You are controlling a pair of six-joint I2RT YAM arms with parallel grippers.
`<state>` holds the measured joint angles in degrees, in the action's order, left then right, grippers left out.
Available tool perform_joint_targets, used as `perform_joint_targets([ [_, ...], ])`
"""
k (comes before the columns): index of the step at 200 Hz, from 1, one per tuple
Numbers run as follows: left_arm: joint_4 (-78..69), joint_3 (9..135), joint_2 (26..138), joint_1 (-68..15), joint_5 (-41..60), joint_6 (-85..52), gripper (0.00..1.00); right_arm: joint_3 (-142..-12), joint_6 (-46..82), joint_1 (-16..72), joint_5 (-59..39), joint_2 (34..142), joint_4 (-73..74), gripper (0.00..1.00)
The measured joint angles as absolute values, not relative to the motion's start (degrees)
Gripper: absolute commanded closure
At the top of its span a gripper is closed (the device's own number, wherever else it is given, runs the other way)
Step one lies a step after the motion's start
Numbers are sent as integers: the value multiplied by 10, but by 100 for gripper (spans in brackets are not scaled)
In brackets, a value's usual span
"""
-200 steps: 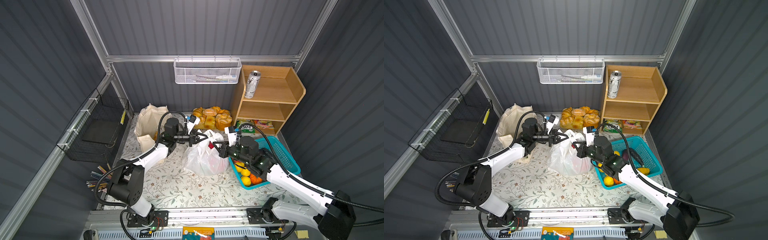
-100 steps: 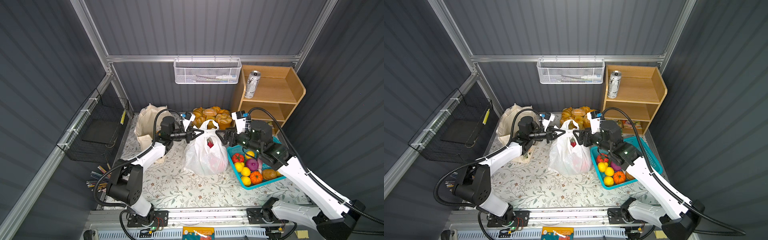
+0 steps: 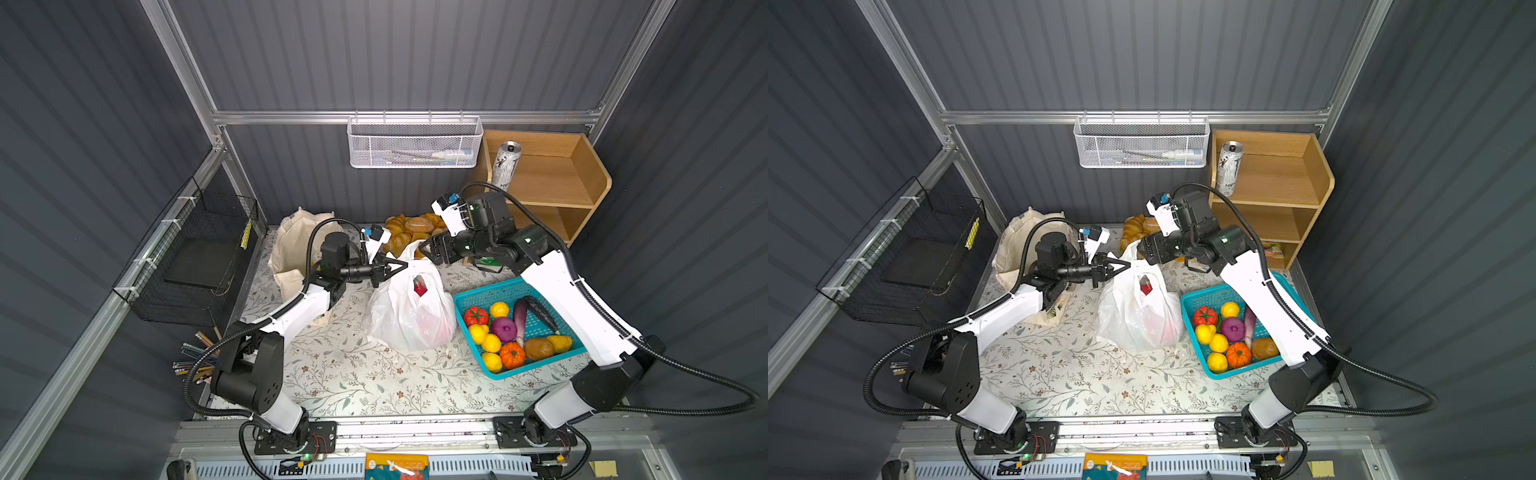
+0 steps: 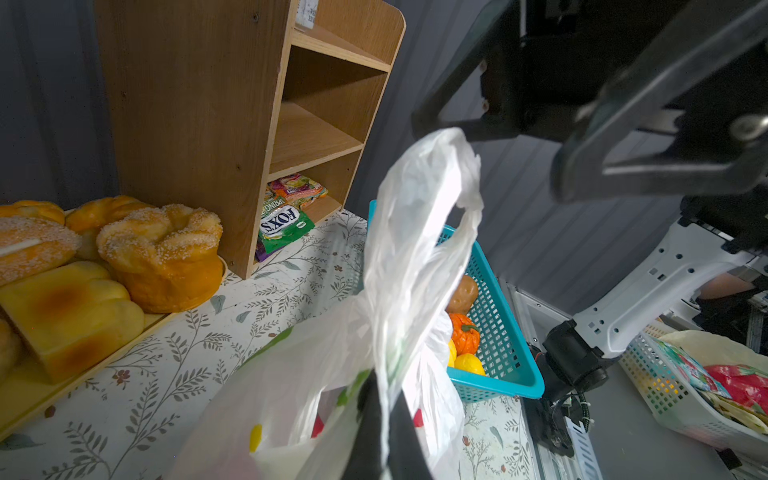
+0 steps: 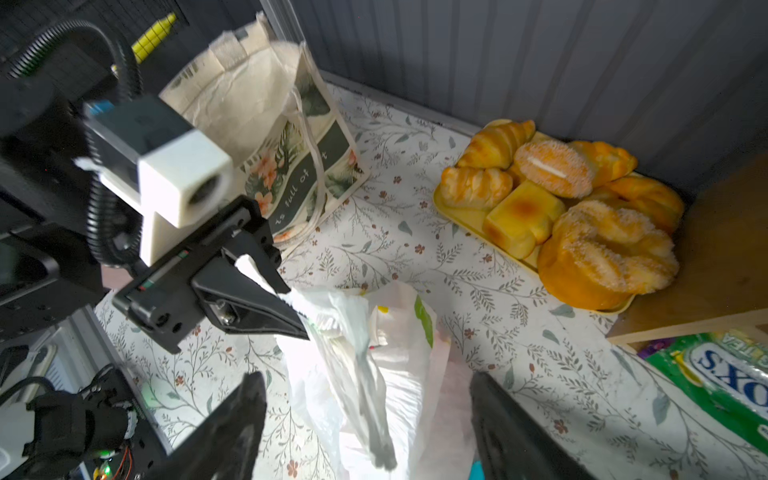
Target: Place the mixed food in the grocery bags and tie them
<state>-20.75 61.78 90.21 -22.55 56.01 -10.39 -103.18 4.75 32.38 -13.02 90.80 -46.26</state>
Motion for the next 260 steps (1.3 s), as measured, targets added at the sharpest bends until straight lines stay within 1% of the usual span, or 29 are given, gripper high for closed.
perform_joint_targets([
  [24, -198, 620, 898, -226, 562, -96, 100, -1042, 39, 324, -149, 919, -482, 51],
  [42, -173, 629, 897, -226, 563, -85, 100, -1054, 44, 324, -158, 923, -485, 58],
  [50, -155, 637, 897, -226, 564, -77, 100, -1060, 43, 324, -161, 923, -484, 64],
  [55, -142, 644, 897, -226, 564, -71, 100, -1061, 46, 324, -163, 923, -484, 71],
  [65, -110, 659, 897, -226, 564, -55, 100, -1065, 43, 324, -165, 923, -482, 87],
  [73, -81, 674, 897, -225, 564, -41, 98, -1067, 46, 324, -168, 924, -482, 100],
  [98, 14, 724, 901, -226, 557, 10, 92, -1068, 48, 324, -174, 927, -482, 100],
  [116, 70, 747, 902, -226, 542, 39, 91, -1063, 50, 324, -177, 927, -477, 100],
  [129, 107, 759, 904, -226, 524, 54, 92, -1048, 54, 324, -185, 920, -469, 100],
  [134, 124, 765, 905, -225, 515, 60, 95, -1039, 56, 324, -188, 915, -464, 100],
  [139, 138, 771, 907, -226, 507, 65, 100, -1028, 59, 324, -191, 909, -460, 100],
  [169, 183, 790, 917, -226, 488, 78, 100, -922, 87, 336, -206, 838, -413, 100],
  [187, 189, 791, 924, -229, 491, 76, 100, -839, 113, 361, -208, 791, -369, 100],
  [205, 189, 791, 931, -233, 497, 68, 100, -759, 141, 381, -211, 765, -321, 100],
  [232, 189, 791, 937, -233, 512, 55, 100, -658, 180, 385, -195, 775, -241, 100],
  [260, 189, 791, 938, -236, 523, 49, 100, -629, 211, 369, -171, 821, -164, 100],
])
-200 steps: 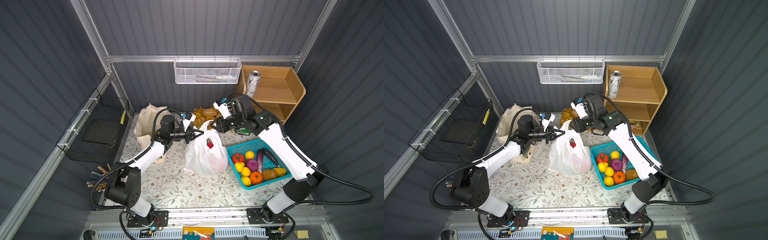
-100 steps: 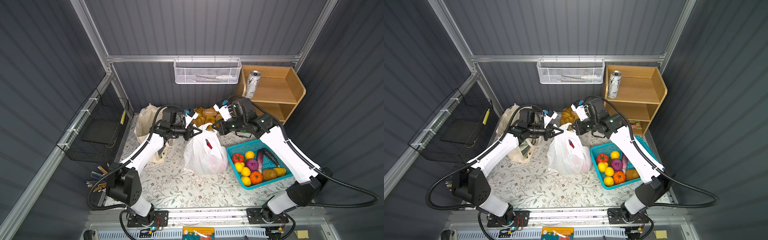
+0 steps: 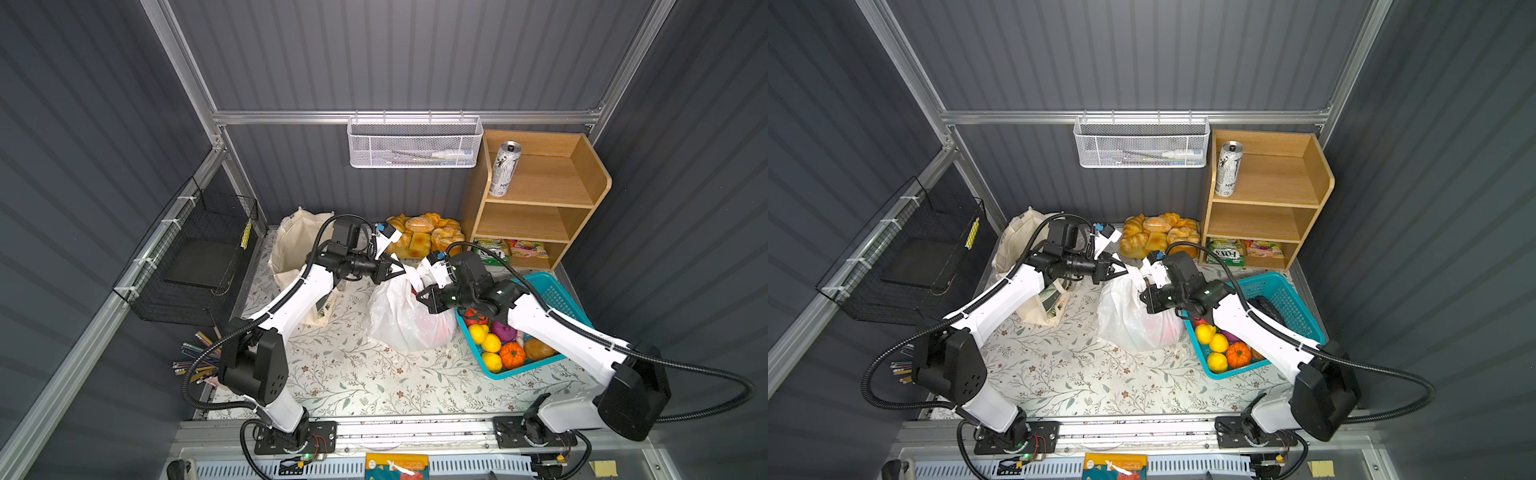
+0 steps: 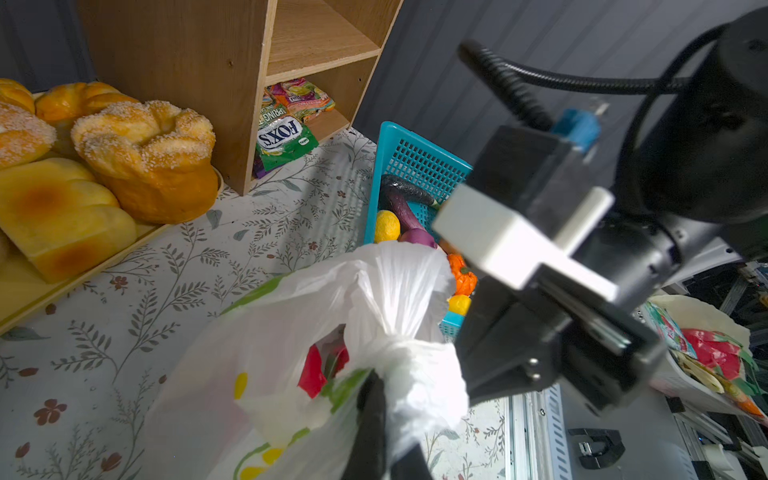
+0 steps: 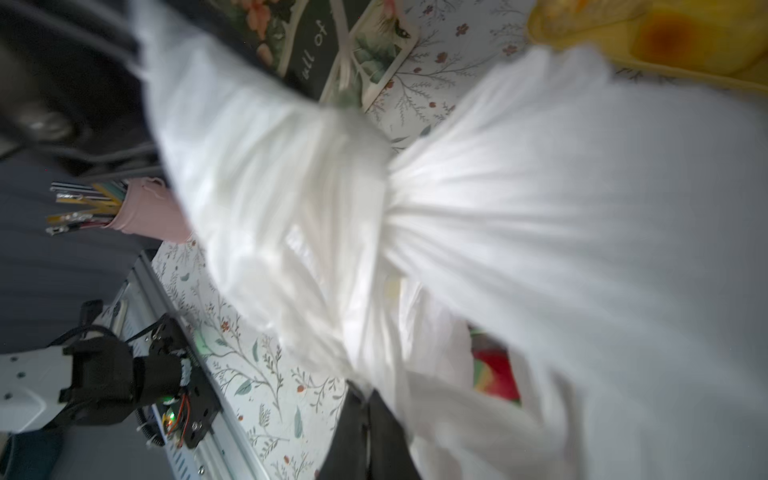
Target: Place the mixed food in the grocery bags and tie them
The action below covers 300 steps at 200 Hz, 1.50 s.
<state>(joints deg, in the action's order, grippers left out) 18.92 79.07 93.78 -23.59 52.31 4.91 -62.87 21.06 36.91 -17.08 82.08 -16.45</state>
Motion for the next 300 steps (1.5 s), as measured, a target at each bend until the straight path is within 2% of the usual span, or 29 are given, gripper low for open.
perform_joint_targets([
  [43, 188, 791, 938, -233, 539, 57, 100, -628, 238, 360, -160, 839, -117, 100],
  [59, 189, 791, 938, -232, 550, 65, 88, -628, 244, 361, -161, 839, -112, 100],
  [96, 208, 791, 938, -232, 577, 86, 74, -625, 258, 360, -161, 839, -101, 100],
  [174, 261, 814, 938, -232, 619, 120, 67, -624, 267, 362, -168, 854, -90, 100],
  [208, 257, 814, 940, -236, 613, 119, 67, -624, 268, 362, -170, 856, -87, 100],
  [277, 255, 825, 966, -269, 534, 118, 71, -617, 269, 371, -174, 856, -77, 100],
  [285, 253, 826, 966, -271, 527, 117, 75, -614, 269, 371, -175, 856, -76, 100],
  [300, 248, 827, 967, -275, 517, 112, 96, -608, 270, 371, -176, 856, -73, 100],
])
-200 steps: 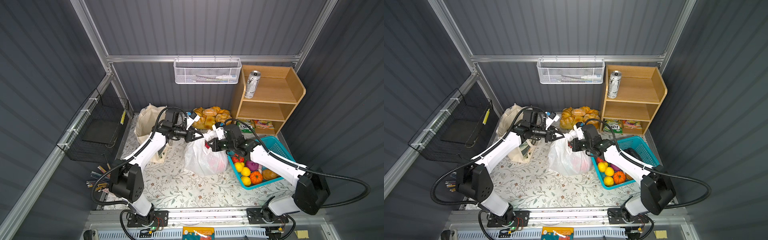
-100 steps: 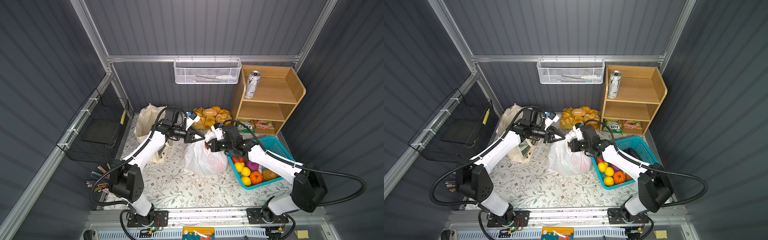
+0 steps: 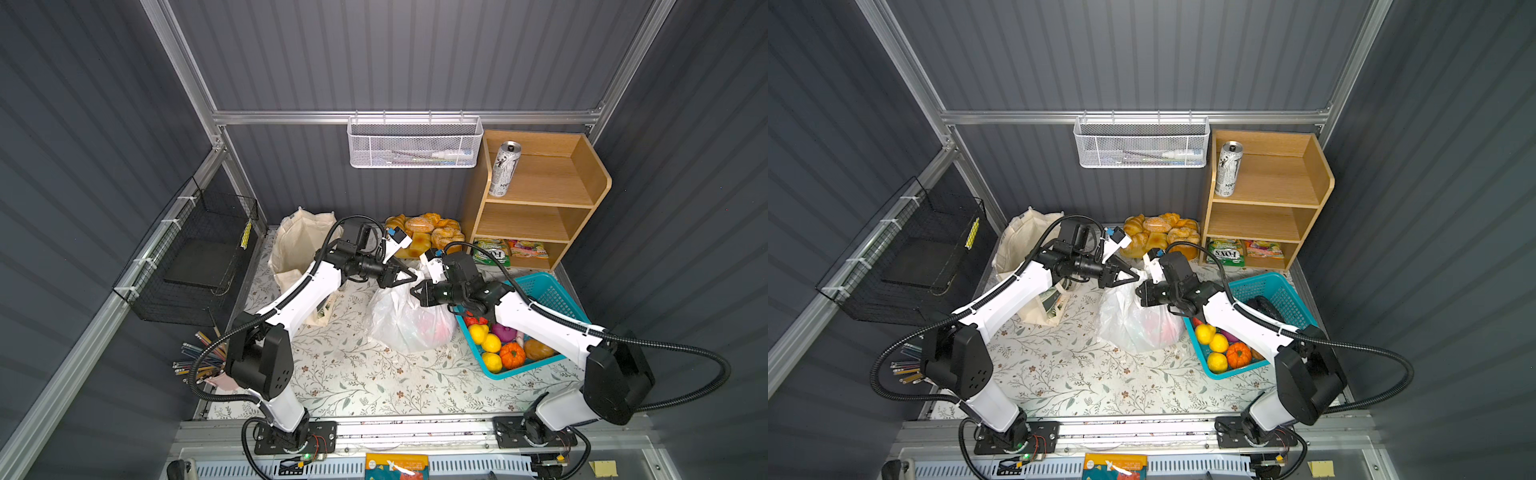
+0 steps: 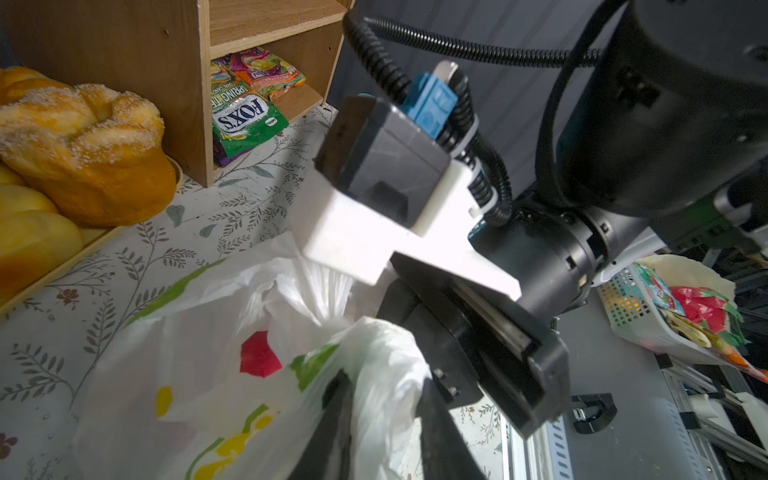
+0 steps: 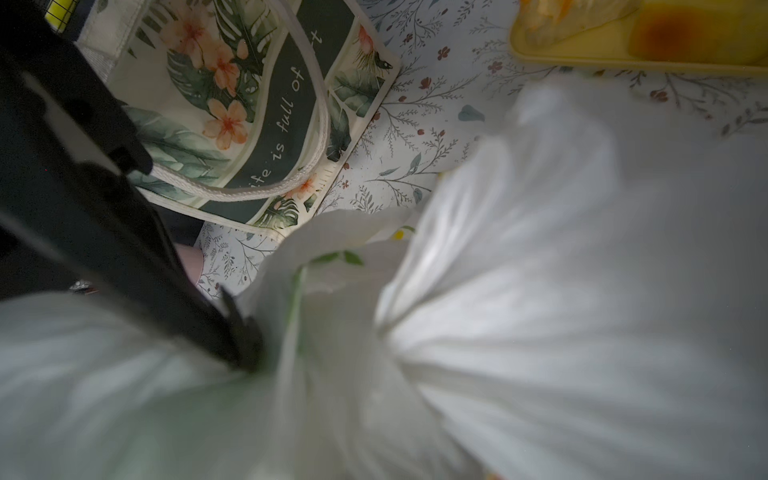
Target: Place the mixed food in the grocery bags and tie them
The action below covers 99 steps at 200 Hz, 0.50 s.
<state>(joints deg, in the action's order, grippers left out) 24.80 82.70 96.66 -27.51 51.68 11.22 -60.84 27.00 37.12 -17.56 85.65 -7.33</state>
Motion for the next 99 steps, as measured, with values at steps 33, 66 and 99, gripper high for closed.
perform_joint_targets([
  [33, 254, 846, 977, -281, 509, 119, 100, -601, 270, 371, -176, 856, -69, 100],
  [66, 259, 848, 979, -281, 507, 125, 100, -584, 272, 371, -176, 852, -60, 100],
  [99, 241, 835, 969, -281, 504, 123, 100, -563, 285, 364, -182, 837, -55, 56],
])
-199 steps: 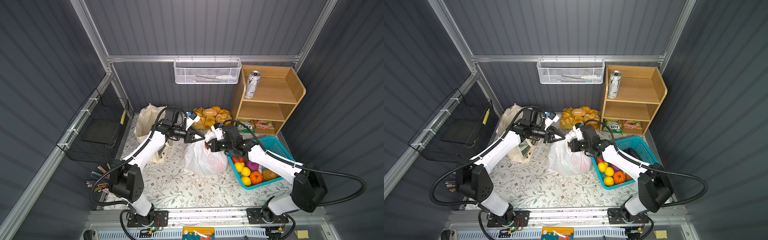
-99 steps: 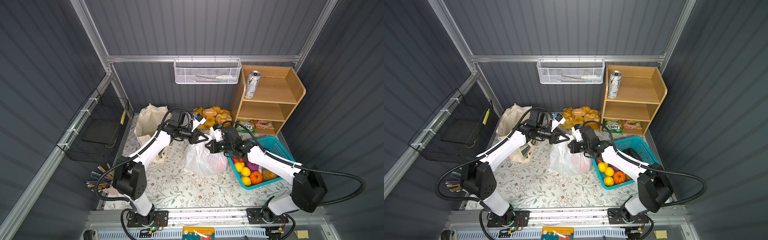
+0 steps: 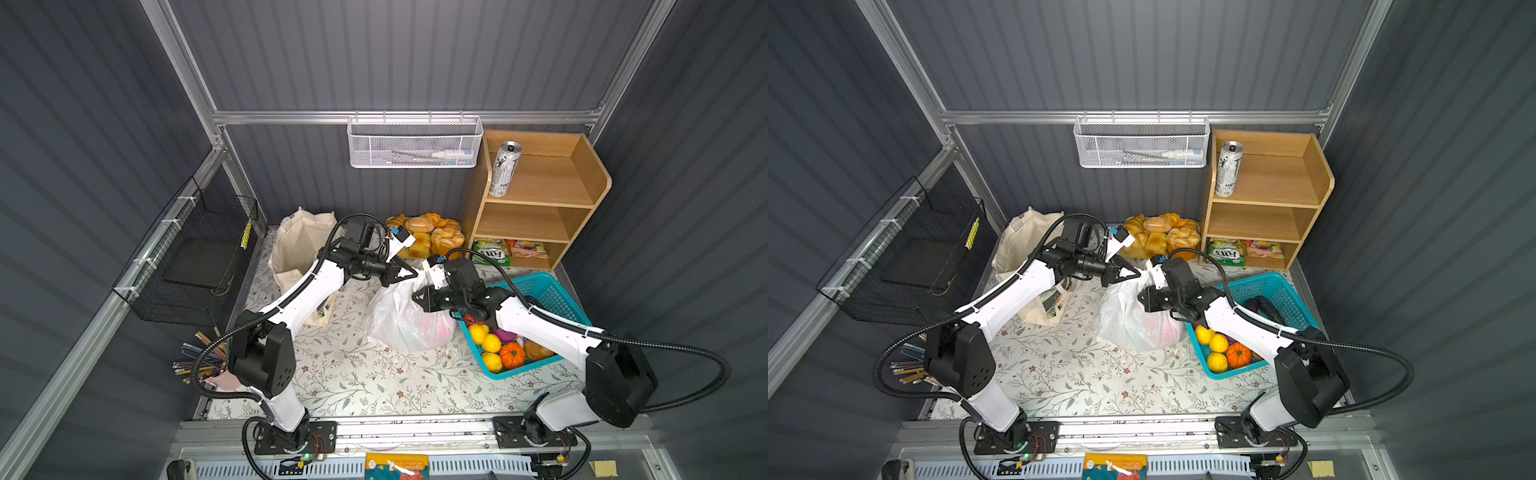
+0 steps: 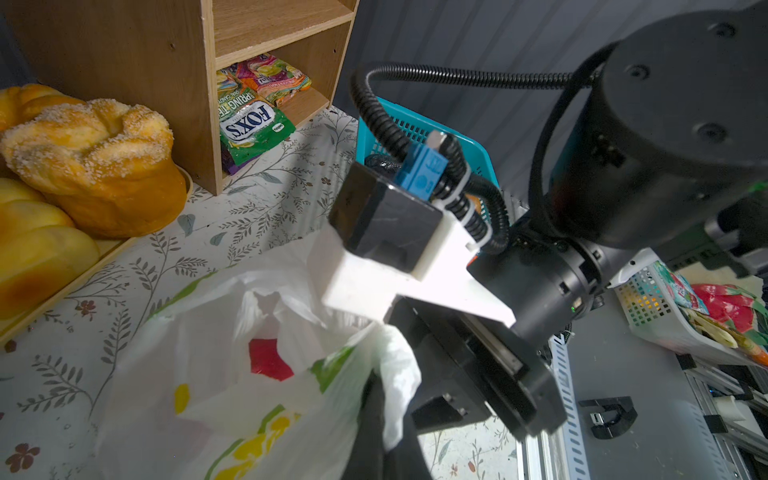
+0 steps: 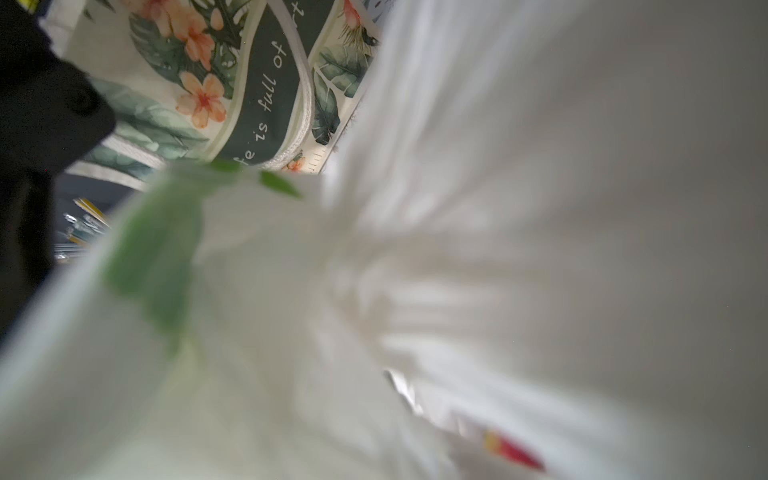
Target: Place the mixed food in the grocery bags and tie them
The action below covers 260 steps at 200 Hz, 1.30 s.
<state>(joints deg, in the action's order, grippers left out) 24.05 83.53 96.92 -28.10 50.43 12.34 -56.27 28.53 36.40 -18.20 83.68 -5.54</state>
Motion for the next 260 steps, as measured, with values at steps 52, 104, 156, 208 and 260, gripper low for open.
perform_joint_targets([
  [52, 202, 797, 933, -281, 501, 123, 100, -548, 321, 342, -214, 723, -75, 37],
  [104, 176, 774, 926, -281, 501, 123, 100, -557, 352, 338, -210, 688, -83, 36],
  [156, 170, 774, 926, -281, 505, 119, 100, -583, 338, 338, -209, 776, -82, 54],
  [208, 171, 774, 926, -281, 510, 118, 100, -579, 350, 338, -228, 807, -56, 37],
  [260, 167, 773, 919, -281, 510, 118, 100, -511, 420, 315, -250, 696, -26, 24],
])
